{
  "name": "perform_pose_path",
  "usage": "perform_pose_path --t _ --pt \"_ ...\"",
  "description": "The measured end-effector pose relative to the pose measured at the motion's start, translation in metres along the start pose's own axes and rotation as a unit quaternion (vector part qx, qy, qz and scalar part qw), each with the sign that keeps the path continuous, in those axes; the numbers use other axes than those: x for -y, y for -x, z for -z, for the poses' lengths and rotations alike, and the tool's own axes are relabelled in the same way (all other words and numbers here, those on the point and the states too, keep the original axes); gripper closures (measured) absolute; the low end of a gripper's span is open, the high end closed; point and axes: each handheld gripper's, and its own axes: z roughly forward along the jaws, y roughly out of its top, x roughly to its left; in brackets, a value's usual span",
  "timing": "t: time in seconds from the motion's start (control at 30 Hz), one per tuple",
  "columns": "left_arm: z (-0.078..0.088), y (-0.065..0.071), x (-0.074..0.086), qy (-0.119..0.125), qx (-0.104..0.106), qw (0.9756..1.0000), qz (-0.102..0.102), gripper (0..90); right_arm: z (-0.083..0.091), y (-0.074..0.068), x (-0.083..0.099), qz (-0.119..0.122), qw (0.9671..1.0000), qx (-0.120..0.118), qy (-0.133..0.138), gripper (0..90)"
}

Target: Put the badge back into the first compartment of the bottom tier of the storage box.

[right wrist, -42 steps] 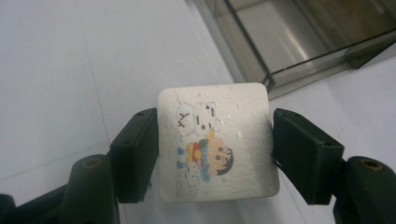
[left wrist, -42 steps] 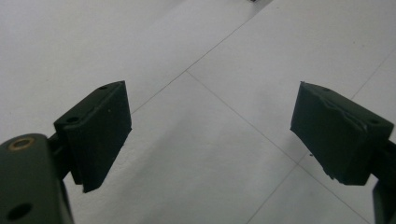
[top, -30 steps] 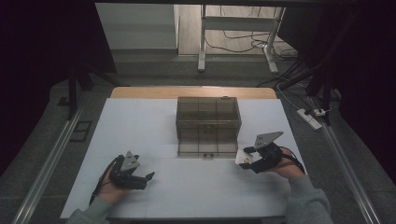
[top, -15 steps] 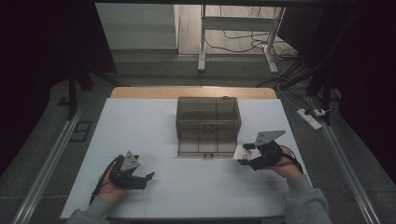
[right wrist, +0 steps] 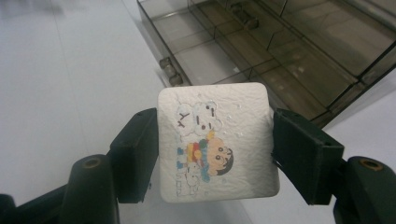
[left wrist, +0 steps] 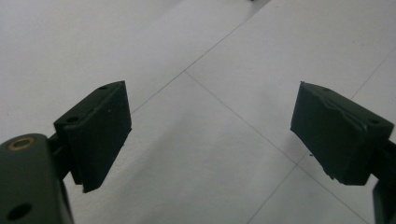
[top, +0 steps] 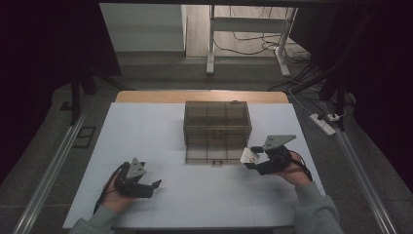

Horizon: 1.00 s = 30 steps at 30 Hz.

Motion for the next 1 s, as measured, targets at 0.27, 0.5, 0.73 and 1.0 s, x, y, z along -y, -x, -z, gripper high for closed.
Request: perform_pose_path --t 0.27,0.5,0.73,1.0 --pt "0.000 0.000 0.000 0.000 0.000 1.0000 -0.001 12.5 -0.003 -0.002 -0.006 -0.001 0.9998 0.009 0.016 32.5" --pt "0.000 0.000 0.000 0.000 0.000 1.0000 0.000 12.5 -0.009 -0.003 -0.013 0.000 0.9995 0.015 0.029 32.5" --pt "0.000 0.000 0.000 0.001 0.000 1.0000 0.000 12.5 -0.019 -0.004 -0.023 0.002 0.9992 0.012 0.039 32.5" --pt "0.000 0.000 0.000 0.000 0.001 1.0000 -0.001 12.4 -0.026 -0.005 -0.031 0.002 0.9987 0.015 0.049 32.5"
